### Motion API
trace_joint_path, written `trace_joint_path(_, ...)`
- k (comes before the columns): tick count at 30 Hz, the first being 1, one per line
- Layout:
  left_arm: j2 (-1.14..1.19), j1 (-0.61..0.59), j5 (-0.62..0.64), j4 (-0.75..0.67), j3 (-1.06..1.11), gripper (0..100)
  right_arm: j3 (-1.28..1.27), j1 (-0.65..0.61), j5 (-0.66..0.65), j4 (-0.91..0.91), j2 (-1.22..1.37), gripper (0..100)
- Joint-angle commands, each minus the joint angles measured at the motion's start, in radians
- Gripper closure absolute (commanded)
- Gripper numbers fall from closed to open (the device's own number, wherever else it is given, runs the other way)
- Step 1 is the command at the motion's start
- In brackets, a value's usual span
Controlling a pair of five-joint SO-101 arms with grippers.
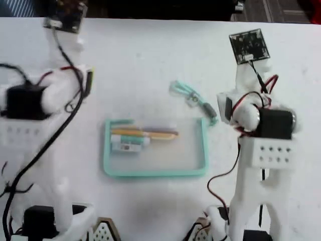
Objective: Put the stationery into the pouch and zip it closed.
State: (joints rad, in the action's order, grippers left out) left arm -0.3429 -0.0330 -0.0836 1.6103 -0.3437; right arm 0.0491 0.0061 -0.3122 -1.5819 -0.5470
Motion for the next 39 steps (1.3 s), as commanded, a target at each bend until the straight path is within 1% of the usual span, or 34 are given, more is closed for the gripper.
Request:
trace_joint_path(1,-0.048,-0.008,-0.011,0.18,-0.549,98,0.262,-0.044,0.002,-0.143,-0.031,98.1)
trace_joint_path(3,-0.064,-0.01,-0.011,0.176,-0.644,98,0.299,-0.033,0.002,-0.14,-0.062,98.1)
trace_joint_path(5,-0.104,-0.01,-0.011,0.176,-0.672,98,0.299,-0.007,0.002,-0.139,-0.119,98.1)
trace_joint_path(18,-0.567,-0.005,-0.006,0.175,-0.671,98,0.296,-0.002,0.008,-0.137,-0.542,98.1)
trace_joint_path(28,-0.848,-0.01,-0.003,0.176,-0.664,98,0.295,0.005,0.002,-0.137,-0.963,98.1)
trace_joint_path(30,-0.894,-0.01,-0.003,0.176,-0.614,98,0.295,0.01,0.002,-0.137,-1.026,98.1)
trace_joint_path(32,-0.949,-0.015,-0.003,0.176,-0.511,98,0.295,0.044,0.002,-0.137,-1.073,98.1)
trace_joint_path(36,-1.069,-0.085,-0.005,0.164,-0.189,98,0.293,0.131,0.011,-0.137,-1.133,98.1)
trace_joint_path(39,-1.19,-0.142,-0.005,0.081,0.074,98,0.287,0.127,0.018,-0.137,-1.158,98.1)
